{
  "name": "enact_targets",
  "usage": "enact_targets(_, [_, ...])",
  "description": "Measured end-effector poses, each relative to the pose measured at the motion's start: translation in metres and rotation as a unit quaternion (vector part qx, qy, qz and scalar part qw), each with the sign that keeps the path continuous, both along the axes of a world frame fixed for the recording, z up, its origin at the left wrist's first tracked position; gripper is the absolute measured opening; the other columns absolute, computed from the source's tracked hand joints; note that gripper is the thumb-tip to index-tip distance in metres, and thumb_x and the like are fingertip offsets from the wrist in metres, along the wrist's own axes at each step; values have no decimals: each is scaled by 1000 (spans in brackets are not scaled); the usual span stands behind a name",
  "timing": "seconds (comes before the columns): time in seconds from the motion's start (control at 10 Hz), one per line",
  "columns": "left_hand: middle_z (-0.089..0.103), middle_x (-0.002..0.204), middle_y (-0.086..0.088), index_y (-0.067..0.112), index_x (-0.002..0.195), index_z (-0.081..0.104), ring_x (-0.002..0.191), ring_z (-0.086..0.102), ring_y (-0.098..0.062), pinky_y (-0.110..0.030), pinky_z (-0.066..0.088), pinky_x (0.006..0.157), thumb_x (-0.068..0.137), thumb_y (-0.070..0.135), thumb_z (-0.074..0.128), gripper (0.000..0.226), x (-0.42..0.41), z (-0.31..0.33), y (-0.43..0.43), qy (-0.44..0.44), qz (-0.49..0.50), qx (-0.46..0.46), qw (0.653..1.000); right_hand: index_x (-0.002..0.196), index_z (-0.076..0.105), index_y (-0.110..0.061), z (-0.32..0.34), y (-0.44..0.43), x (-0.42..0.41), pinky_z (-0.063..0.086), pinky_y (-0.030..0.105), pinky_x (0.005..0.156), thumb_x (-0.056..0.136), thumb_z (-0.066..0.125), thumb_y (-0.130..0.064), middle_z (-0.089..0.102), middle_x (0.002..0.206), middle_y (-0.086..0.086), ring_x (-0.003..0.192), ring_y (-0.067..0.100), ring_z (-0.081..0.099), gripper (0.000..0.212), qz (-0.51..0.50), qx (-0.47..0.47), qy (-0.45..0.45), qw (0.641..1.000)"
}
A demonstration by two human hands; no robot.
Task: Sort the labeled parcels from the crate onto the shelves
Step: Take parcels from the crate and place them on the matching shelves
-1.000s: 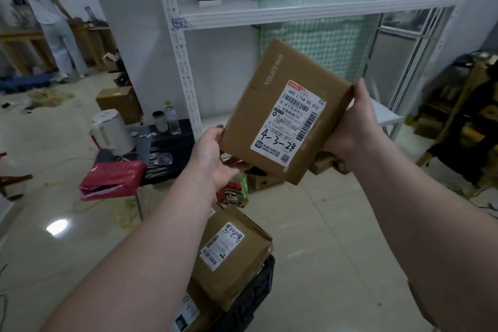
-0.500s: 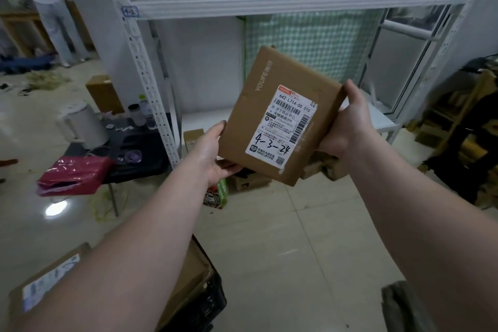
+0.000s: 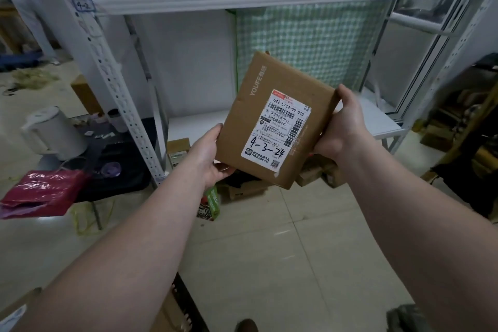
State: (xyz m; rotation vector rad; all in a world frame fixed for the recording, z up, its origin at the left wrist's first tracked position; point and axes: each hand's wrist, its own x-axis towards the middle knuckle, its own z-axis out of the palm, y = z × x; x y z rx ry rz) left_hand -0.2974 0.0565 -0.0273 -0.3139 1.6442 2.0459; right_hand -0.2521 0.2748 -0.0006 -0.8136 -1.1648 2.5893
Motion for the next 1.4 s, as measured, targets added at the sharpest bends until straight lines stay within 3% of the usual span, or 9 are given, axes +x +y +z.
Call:
enact_targets(0.3, [69,80,2,23,87,67,84,64,-18,-30,48,64,92,38,56,19,-123,-14,29,-33,9,-5,999,115,70,-20,-12,23,-119,42,61,96,81,47,-70,70,117,11,109,36,64,65,-11,11,-23,1000])
enact_targets(0.5, [66,67,6,26,77,67,80,59,-16,-32,43,75,91,39,56,22,-188,-29,38,-31,17,-46,998,119,68,-17,-26,33,-183,43,59,97,82,44,-71,70,118,11,111,35,63,70,18,5,-33,999])
enact_targets(0.7, [71,90,-5,19,102,69,84,65,-20,-31,52,66,92,36,60,22,-247,-51,39,-51,29,-63,996,101,63,-17,-50,43,-254,44,52,96,84,48,-60,63,108,8,106,26,60,48,61,29,-43,997])
enact_targets(0.8, [69,92,-8,18,99,70,87,65,-22,-37,55,82,95,34,56,21,-275,-63,40,-46,28,-86,995,103,62,-18,-72,48,-295,41,53,99,79,50,-56,57,109,7,113,29,58,46,106,33,-35,993])
enact_targets(0.9, [71,102,-8,16,106,70,95,67,-24,-38,57,80,97,36,54,27,-305,-77,44,-48,34,-109,992,99,57,-21,-96,51,-337,34,51,103,69,54,-51,48,105,6,101,27,48,43,147,24,-29,988])
enact_targets(1.1, [62,123,-4,24,120,62,109,61,-34,-48,57,72,96,44,48,34,-359,-126,52,-115,21,-89,989,96,52,-19,-161,48,-410,38,42,83,80,45,-41,52,85,2,91,23,48,28,199,47,-45,978])
enact_targets(1.2, [50,140,-6,17,136,49,129,47,-35,-53,43,101,100,35,42,41,-384,-162,52,-132,76,-104,983,93,49,-20,-201,41,-438,35,45,84,65,49,-39,48,94,5,94,23,44,35,211,41,-58,975])
enact_targets(1.3, [53,137,-13,8,134,48,130,47,-34,-48,42,105,101,16,40,35,-413,-211,47,-120,99,-146,977,88,47,-20,-245,32,-459,33,45,84,61,49,-35,47,99,6,95,22,43,31,213,41,-67,974])
enact_targets(1.4, [61,113,-4,12,123,53,126,50,-32,-43,49,97,97,-2,43,31,-440,-258,33,-70,40,-147,986,86,47,-21,-286,22,-474,33,43,84,62,48,-34,49,97,5,94,21,44,27,221,42,-63,972])
